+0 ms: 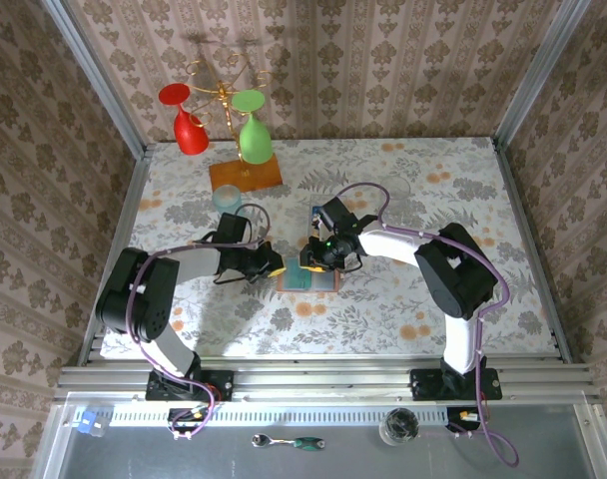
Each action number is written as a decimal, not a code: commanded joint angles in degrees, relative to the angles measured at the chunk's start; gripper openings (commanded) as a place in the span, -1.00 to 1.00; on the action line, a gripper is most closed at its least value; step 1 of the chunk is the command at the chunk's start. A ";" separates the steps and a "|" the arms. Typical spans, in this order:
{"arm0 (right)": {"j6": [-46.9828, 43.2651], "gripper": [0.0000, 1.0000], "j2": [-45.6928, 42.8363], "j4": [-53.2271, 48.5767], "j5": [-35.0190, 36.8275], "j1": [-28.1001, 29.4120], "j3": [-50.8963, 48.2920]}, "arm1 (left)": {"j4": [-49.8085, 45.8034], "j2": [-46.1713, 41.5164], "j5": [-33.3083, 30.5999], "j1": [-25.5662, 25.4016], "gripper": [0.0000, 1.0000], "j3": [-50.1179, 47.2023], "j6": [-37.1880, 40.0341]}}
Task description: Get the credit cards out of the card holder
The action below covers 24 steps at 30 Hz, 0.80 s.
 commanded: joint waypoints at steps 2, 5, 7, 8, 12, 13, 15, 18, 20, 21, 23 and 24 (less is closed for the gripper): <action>-0.34 -0.46 -1.90 -1.26 1.78 -0.07 -0.37 | -1.49 0.03 -0.45 -1.56 -1.00 1.69 0.20; -0.34 -0.46 -1.47 -1.45 1.70 -0.13 -0.36 | -1.75 0.75 -1.21 -1.82 -1.00 1.60 0.72; -0.24 -0.46 -1.30 -1.32 1.31 -0.09 -0.45 | -2.00 1.30 -1.36 -1.84 -1.00 1.57 1.17; -0.28 -0.45 -1.09 -1.28 1.18 -0.09 -0.46 | -1.86 1.53 -1.19 -1.78 -1.00 1.51 1.17; -0.31 -0.45 -0.39 -1.36 0.78 -0.09 -0.35 | -1.76 2.61 -1.11 -1.85 -1.00 1.41 1.33; -0.24 -0.45 -0.15 -1.34 0.68 -0.08 -0.29 | -1.69 2.83 -1.18 -1.85 -1.00 1.34 1.34; -0.24 -0.45 0.30 -1.32 0.67 -0.09 -0.37 | -1.68 3.06 -1.17 -1.85 -1.00 1.33 1.43; -0.15 -0.45 0.65 -1.42 0.99 -0.12 -0.63 | -1.98 3.21 -1.33 -1.80 -1.00 1.31 1.55; -0.25 -0.45 0.66 -1.59 1.49 -0.17 -0.80 | -2.25 3.34 -1.62 -1.85 -1.00 1.33 1.53; -0.29 -0.45 0.68 -1.72 1.73 -0.22 -0.82 | -2.45 3.39 -1.79 -1.84 -1.00 1.33 1.63; -0.50 -0.45 1.02 -1.99 2.18 -0.26 -0.89 | -2.72 3.50 -2.02 -1.80 -1.00 1.30 1.66; -0.66 -0.45 1.20 -2.18 2.40 -0.32 -0.89 | -2.77 3.49 -2.06 -1.84 -1.00 1.33 1.74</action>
